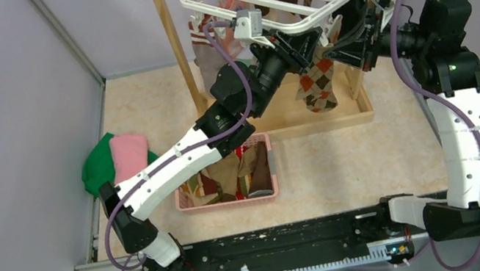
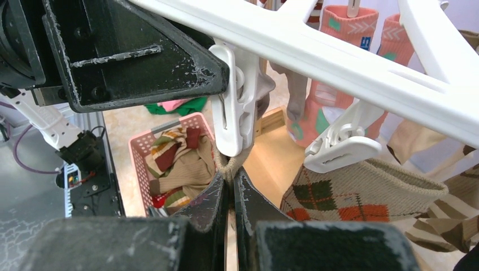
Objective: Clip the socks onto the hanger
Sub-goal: Clamp the sock onto the hanger.
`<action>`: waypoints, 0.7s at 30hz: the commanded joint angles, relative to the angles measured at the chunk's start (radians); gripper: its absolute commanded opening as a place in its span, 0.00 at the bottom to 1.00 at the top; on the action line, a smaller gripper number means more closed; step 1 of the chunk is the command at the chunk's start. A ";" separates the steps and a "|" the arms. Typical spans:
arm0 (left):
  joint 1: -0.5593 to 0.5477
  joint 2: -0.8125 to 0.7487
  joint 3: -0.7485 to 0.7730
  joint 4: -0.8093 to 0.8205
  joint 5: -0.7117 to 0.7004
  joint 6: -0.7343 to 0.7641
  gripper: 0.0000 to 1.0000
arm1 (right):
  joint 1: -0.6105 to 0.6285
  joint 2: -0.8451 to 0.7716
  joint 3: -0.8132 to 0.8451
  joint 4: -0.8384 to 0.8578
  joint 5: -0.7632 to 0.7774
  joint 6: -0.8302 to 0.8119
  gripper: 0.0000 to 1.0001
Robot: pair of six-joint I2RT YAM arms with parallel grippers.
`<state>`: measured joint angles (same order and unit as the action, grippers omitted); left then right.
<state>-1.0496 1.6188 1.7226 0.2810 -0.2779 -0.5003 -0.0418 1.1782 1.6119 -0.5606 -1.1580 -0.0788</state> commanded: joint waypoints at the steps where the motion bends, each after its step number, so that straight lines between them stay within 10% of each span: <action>1: 0.015 -0.035 -0.012 0.027 -0.004 -0.009 0.00 | -0.013 0.004 0.014 0.069 -0.021 0.052 0.00; 21: 0.025 -0.038 -0.023 0.037 0.011 -0.003 0.00 | -0.125 -0.013 -0.003 0.186 -0.109 0.185 0.00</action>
<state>-1.0431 1.6184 1.7126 0.2928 -0.2653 -0.5034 -0.1402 1.1870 1.6108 -0.4744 -1.2205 0.0391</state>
